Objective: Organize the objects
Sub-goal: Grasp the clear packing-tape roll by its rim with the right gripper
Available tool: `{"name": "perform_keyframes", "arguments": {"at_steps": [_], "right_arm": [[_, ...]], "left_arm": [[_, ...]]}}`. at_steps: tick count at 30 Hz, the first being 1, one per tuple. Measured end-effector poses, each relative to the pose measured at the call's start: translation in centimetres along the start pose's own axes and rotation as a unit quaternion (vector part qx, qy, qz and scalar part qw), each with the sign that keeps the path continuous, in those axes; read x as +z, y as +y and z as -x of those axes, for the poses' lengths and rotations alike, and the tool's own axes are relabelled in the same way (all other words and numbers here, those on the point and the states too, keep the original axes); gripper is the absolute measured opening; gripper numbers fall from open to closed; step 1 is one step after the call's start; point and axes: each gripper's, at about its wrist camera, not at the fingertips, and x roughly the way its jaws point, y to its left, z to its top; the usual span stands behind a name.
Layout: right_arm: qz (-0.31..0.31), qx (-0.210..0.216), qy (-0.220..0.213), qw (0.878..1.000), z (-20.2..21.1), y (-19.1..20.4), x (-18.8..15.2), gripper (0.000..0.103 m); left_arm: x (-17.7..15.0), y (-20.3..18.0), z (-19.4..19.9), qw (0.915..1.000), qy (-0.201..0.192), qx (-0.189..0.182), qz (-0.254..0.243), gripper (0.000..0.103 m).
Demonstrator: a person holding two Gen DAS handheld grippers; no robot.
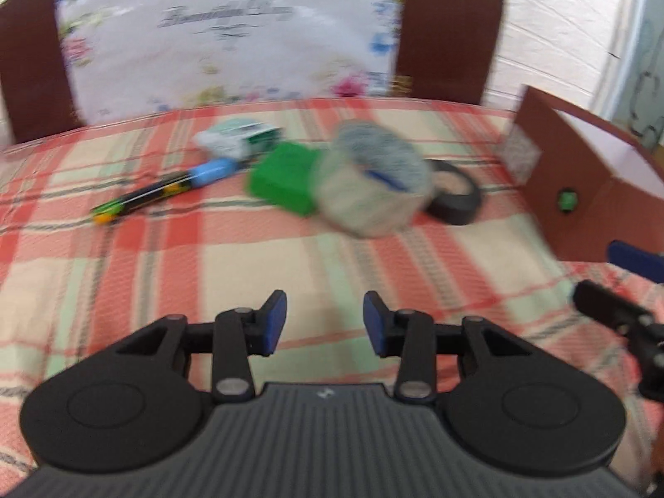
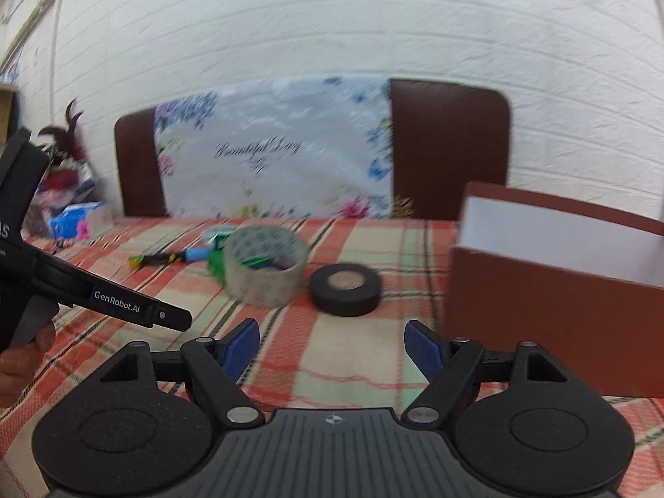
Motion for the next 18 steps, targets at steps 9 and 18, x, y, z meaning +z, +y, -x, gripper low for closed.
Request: {"name": "perform_keyframes", "arguments": {"at_steps": [9, 18], "right_arm": [[0.020, 0.054, 0.038, 0.998, -7.9, 2.5, 2.6, 0.076], [0.021, 0.061, 0.069, 0.996, -15.3, 3.4, 4.1, 0.083]], "left_arm": [[-3.2, 5.1, -0.6, 0.9944, -0.089, 0.033, 0.045, 0.065], [-3.4, 5.6, -1.1, 0.9921, -0.101, 0.009, 0.075, 0.068]]}}
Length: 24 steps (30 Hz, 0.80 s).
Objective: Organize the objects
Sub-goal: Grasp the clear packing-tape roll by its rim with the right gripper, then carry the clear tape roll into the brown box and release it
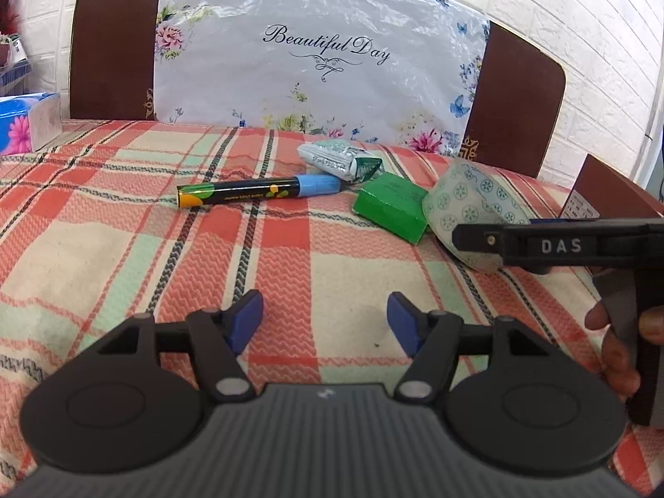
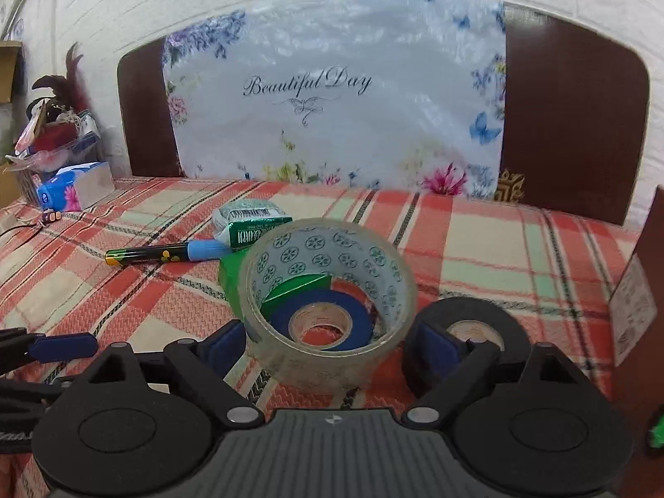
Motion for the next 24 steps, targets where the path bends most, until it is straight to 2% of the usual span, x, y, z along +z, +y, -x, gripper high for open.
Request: {"name": "perform_keyframes", "arguments": {"at_steps": [3, 5, 7, 8, 11, 12, 14, 17, 20, 22, 24], "right_arm": [[-0.005, 0.012, -0.048, 0.999, 2.7, 0.2, 0.4, 0.079], [0.017, 0.001, -0.067, 0.998, 5.3, 0.8, 0.5, 0.076], [0.035, -0.004, -0.065, 0.997, 8.0, 0.8, -0.1, 0.072], [0.039, -0.007, -0.057, 0.998, 9.2, 0.7, -1.1, 0.066], [0.031, -0.032, -0.016, 0.999, 12.1, 0.3, -5.4, 0.055], [0.021, -0.040, -0.001, 0.999, 12.7, 0.1, -6.8, 0.056], [0.002, -0.051, 0.014, 0.999, 13.6, -0.4, -8.7, 0.067], [-0.004, -0.053, 0.016, 0.998, 14.2, -0.8, -9.4, 0.077], [0.004, -0.045, 0.003, 0.999, 13.8, -0.8, -9.0, 0.084], [0.021, -0.038, 0.003, 0.999, 12.6, -0.6, -8.4, 0.086], [0.031, -0.031, 0.010, 0.999, 10.8, -0.7, -7.6, 0.087]], "left_arm": [[0.0, 0.0, 0.0, 1.0000, 0.000, 0.000, 0.001, 0.068], [0.0, -0.1, 0.0, 1.0000, 0.000, 0.002, -0.002, 0.068], [-0.1, -0.1, 0.0, 1.0000, 0.001, 0.003, -0.004, 0.068], [-0.1, -0.1, 0.0, 1.0000, 0.001, 0.004, -0.005, 0.068], [0.0, -0.3, -0.1, 0.9999, 0.006, 0.009, -0.013, 0.068], [0.2, -0.7, -0.2, 0.9996, 0.012, 0.015, -0.021, 0.068], [0.7, -1.7, 0.0, 0.9984, 0.037, 0.024, -0.035, 0.067], [2.5, -3.0, 1.7, 0.9954, 0.061, -0.064, 0.037, 0.066], [4.4, -6.8, 3.2, 0.9926, 0.062, -0.103, 0.019, 0.066], [5.1, -9.0, 2.4, 0.9874, 0.097, -0.125, 0.006, 0.051], [5.2, -11.4, 0.5, 0.9821, 0.150, -0.109, -0.030, 0.044]]}}
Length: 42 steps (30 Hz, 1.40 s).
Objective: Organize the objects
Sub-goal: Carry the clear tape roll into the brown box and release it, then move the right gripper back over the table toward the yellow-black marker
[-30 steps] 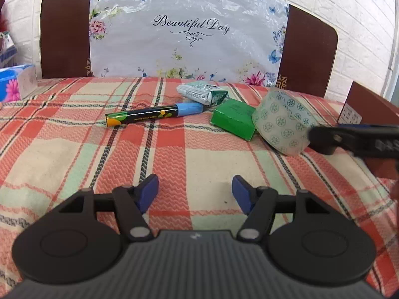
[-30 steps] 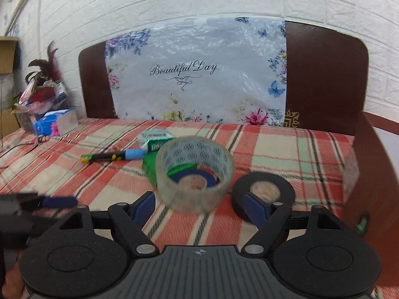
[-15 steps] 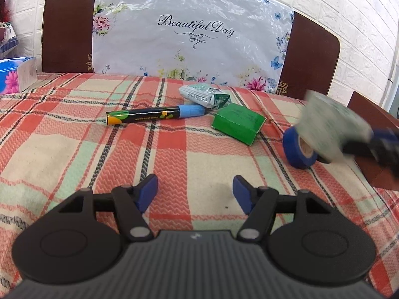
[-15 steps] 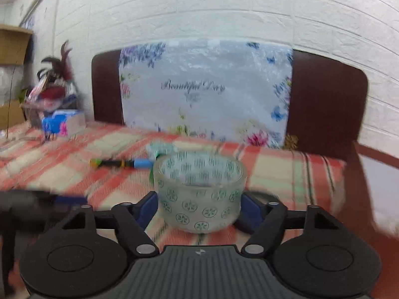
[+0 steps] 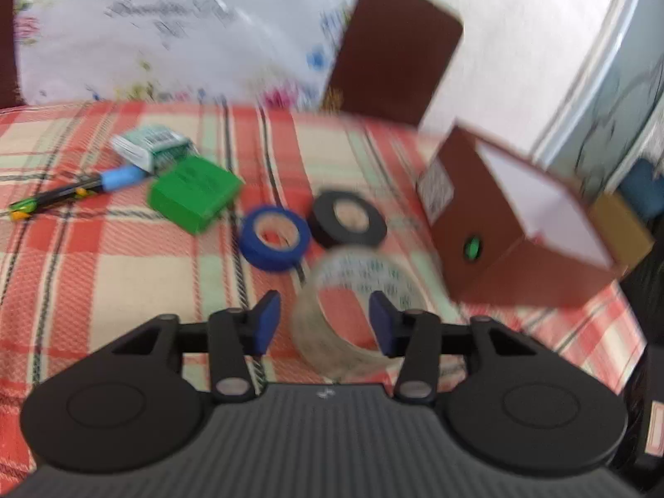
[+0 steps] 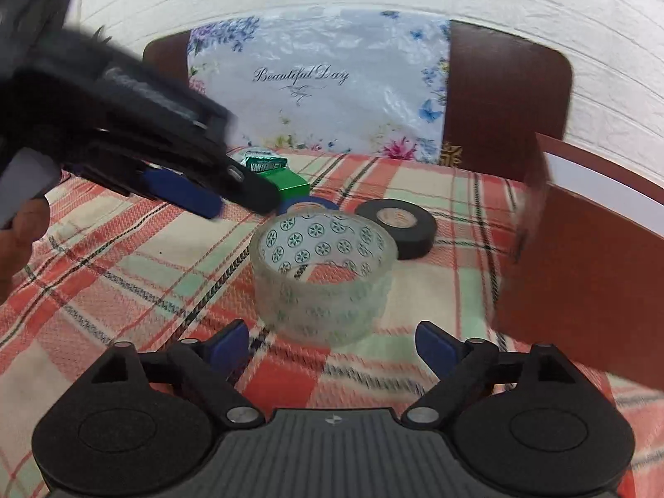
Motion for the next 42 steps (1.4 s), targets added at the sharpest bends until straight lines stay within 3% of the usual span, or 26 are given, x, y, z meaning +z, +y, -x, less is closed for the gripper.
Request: {"name": "perform_keyframes", "arguments": {"at_steps": [2, 3, 6, 11, 14, 19, 25, 27, 28, 34, 42], "right_arm": [[-0.007, 0.005, 0.007, 1.000, -1.6, -0.1, 0.7, 0.086], [-0.013, 0.017, 0.015, 1.000, -2.5, -0.3, 1.1, 0.083], [-0.018, 0.030, -0.002, 0.999, -2.4, -0.3, 1.6, 0.084], [-0.008, -0.037, -0.132, 0.991, 4.1, -2.6, 3.1, 0.085], [-0.011, -0.092, -0.164, 0.982, 6.5, -6.6, 4.2, 0.085], [-0.045, -0.170, -0.141, 0.974, 7.8, -14.5, 3.2, 0.085], [-0.076, -0.212, -0.089, 0.970, 6.9, -21.6, 1.7, 0.086], [-0.081, -0.223, -0.082, 0.968, 6.3, -22.9, 1.4, 0.087], [-0.088, -0.226, -0.083, 0.967, 6.3, -23.2, 1.2, 0.087], [-0.132, -0.218, -0.137, 0.957, 8.9, -22.0, -1.0, 0.086], [-0.156, -0.206, -0.164, 0.952, 10.7, -18.0, -0.9, 0.086]], "left_arm": [[0.0, -0.8, -2.7, 0.9983, 0.044, 0.033, -0.021, 0.030], [-0.1, -0.4, -3.8, 0.9976, 0.056, 0.040, -0.005, 0.029], [0.6, -1.0, -2.6, 0.9973, 0.048, 0.055, 0.012, 0.027], [4.5, -6.9, 1.7, 0.9990, -0.024, -0.001, -0.038, 0.026], [6.6, -11.6, 0.4, 0.9952, -0.040, -0.044, -0.078, 0.026], [8.1, -19.8, -5.6, 0.9876, -0.019, -0.086, -0.130, 0.025], [8.9, -25.3, -12.0, 0.9834, 0.009, -0.105, -0.148, 0.026], [8.8, -26.2, -13.1, 0.9838, -0.002, -0.081, -0.160, 0.028], [8.9, -26.3, -13.5, 0.9840, 0.003, -0.074, -0.162, 0.038], [8.0, -25.8, -11.6, 0.9821, -0.004, -0.057, -0.180, 0.037], [6.7, -23.4, -6.5, 0.9807, -0.030, -0.025, -0.191, 0.037]]}}
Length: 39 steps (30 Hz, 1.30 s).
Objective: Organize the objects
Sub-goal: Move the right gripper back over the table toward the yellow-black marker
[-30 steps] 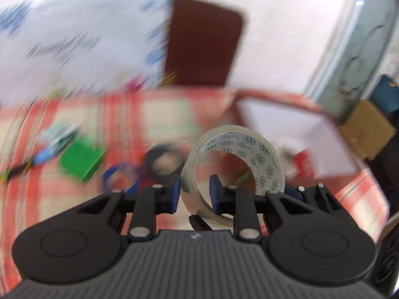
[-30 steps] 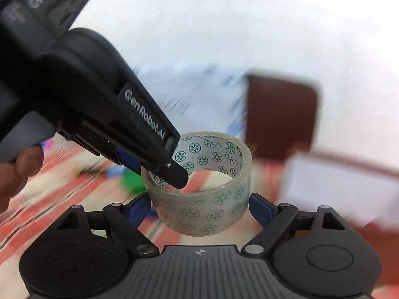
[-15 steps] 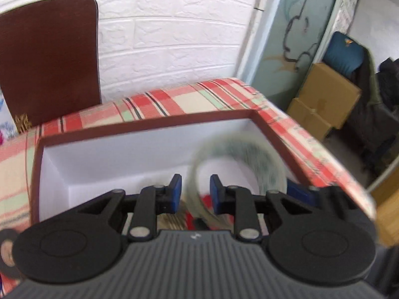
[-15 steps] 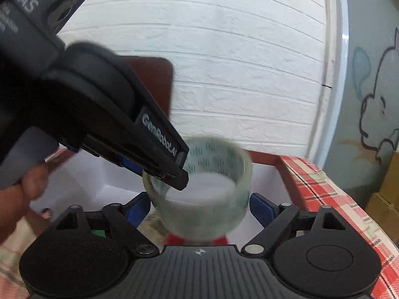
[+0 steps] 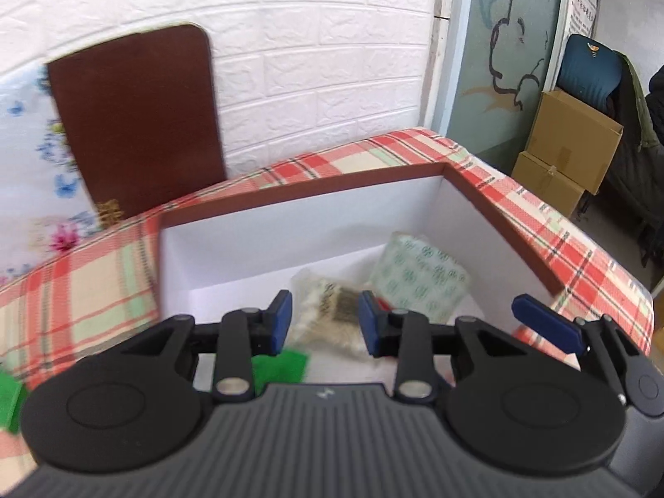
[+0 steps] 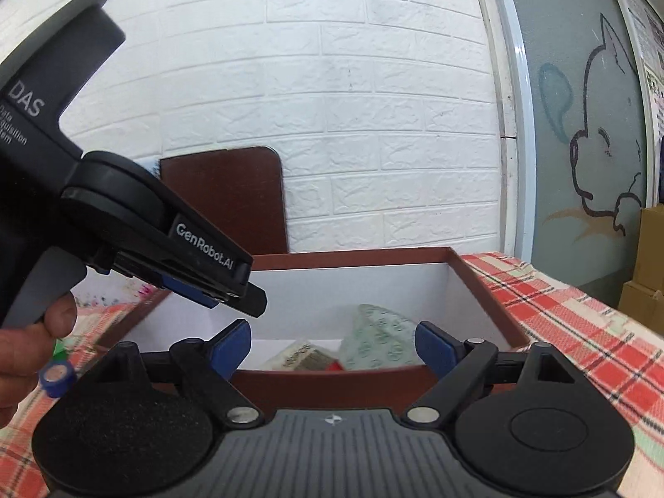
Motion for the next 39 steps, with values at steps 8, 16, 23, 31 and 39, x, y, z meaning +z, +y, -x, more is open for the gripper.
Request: {"name": "perform_keyframes", "arguments": {"at_steps": [8, 16, 23, 31, 39], "right_arm": [[0.015, 0.038, -0.009, 0.999, 3.0, 5.5, -0.2, 0.085], [0.040, 0.076, 0.016, 0.996, 3.2, 11.4, -0.8, 0.084], [0.064, 0.098, 0.037, 0.992, 2.2, 15.8, -1.0, 0.084], [0.075, 0.133, 0.073, 0.986, 0.6, 20.2, -1.4, 0.082], [0.094, 0.198, 0.111, 0.969, -2.9, 26.6, -1.7, 0.082]], "left_arm": [[-3.1, 4.5, 5.1, 0.9987, -0.020, 0.037, 0.029, 0.038], [-6.9, 10.6, 7.5, 0.9944, -0.016, 0.080, 0.068, 0.038], [-9.9, 16.8, 9.1, 0.9876, -0.015, 0.107, 0.113, 0.038], [-15.1, 25.2, 10.8, 0.9748, -0.005, 0.153, 0.162, 0.038], [-22.9, 37.4, 12.3, 0.9319, 0.007, 0.272, 0.240, 0.037]]}}
